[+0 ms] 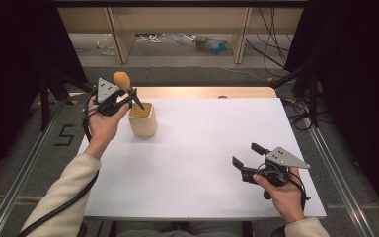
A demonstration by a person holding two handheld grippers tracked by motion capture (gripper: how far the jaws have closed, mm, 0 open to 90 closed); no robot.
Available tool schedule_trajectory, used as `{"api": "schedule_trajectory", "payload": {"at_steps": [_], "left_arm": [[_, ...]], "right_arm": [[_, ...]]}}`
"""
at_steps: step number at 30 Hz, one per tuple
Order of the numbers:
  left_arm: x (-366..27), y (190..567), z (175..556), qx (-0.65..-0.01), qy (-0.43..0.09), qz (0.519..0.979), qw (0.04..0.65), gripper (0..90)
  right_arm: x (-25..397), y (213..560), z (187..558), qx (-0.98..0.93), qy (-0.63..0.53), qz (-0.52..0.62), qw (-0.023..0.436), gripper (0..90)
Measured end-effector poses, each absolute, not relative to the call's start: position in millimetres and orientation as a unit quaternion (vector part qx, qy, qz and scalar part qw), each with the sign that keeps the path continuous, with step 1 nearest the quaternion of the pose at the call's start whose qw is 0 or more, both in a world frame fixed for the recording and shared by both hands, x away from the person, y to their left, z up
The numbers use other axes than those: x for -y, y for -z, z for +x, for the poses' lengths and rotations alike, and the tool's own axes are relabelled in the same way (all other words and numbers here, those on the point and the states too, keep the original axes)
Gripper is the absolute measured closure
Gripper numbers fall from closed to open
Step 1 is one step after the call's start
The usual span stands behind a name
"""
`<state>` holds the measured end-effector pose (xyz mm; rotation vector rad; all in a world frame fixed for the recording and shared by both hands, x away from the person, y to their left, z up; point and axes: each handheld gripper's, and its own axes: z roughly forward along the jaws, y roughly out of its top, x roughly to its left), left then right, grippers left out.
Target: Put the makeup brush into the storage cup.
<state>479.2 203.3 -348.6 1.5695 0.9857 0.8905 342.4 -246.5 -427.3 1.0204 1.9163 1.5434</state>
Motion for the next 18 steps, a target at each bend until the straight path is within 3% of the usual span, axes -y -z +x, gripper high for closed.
{"api": "schedule_trajectory", "payload": {"at_steps": [18], "left_arm": [[-201.6, 352.9, 485.2, -0.411, -0.373, 0.658, 0.508, 65.5]], "right_arm": [[247.1, 427.4, 342.5, -0.700, -0.558, 0.374, 0.244, 16.0]]}}
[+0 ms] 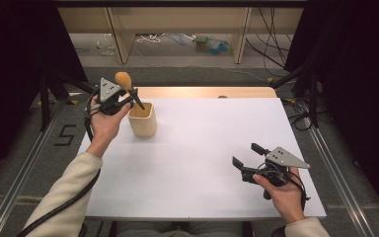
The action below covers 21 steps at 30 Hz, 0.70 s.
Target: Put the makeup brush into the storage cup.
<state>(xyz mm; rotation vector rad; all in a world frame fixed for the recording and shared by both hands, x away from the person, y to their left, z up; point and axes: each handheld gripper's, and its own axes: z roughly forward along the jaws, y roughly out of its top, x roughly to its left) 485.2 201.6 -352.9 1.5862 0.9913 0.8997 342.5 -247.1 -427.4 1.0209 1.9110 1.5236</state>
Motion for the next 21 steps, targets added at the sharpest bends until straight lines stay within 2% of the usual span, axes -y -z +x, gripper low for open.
{"api": "schedule_trajectory", "payload": {"at_steps": [21], "left_arm": [[-201.5, 360.1, 490.4, -0.414, -0.374, 0.662, 0.501, 65.6]], "right_arm": [[247.0, 427.5, 342.5, -0.700, -0.558, 0.373, 0.243, 16.0]]}}
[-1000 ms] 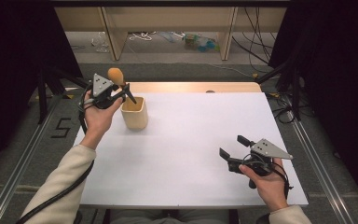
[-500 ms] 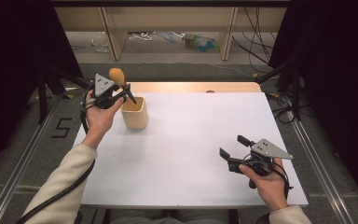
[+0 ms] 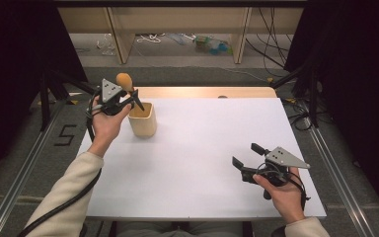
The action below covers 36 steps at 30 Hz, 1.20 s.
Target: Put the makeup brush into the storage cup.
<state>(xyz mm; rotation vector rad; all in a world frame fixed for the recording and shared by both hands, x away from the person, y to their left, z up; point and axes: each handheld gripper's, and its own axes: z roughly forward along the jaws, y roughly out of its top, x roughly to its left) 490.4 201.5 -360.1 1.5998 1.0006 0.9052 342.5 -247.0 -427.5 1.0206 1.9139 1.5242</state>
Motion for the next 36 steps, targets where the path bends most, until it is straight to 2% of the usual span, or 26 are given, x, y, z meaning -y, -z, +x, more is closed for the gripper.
{"api": "schedule_trajectory", "payload": {"at_steps": [36], "left_arm": [[-199, 373, 500, -0.418, -0.376, 0.668, 0.488, 65.5]], "right_arm": [[247, 428, 342, -0.704, -0.557, 0.373, 0.236, 15.9]]}}
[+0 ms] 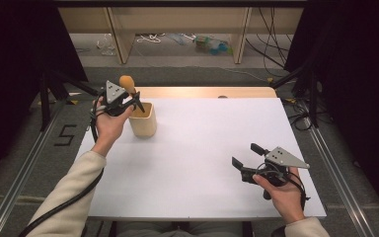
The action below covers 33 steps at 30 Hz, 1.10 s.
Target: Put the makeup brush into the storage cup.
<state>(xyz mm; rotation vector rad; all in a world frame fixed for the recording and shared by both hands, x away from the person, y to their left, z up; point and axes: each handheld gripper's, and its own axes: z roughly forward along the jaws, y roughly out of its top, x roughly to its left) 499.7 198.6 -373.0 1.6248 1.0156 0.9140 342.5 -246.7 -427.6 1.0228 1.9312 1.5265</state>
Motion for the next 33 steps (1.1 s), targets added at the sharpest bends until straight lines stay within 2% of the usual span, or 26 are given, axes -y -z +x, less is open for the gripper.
{"api": "schedule_trajectory", "payload": {"at_steps": [33], "left_arm": [[-196.1, 383.3, 501.4, -0.416, -0.371, 0.681, 0.475, 65.5]], "right_arm": [[246.1, 428.1, 342.6, -0.703, -0.558, 0.374, 0.235, 16.0]]}}
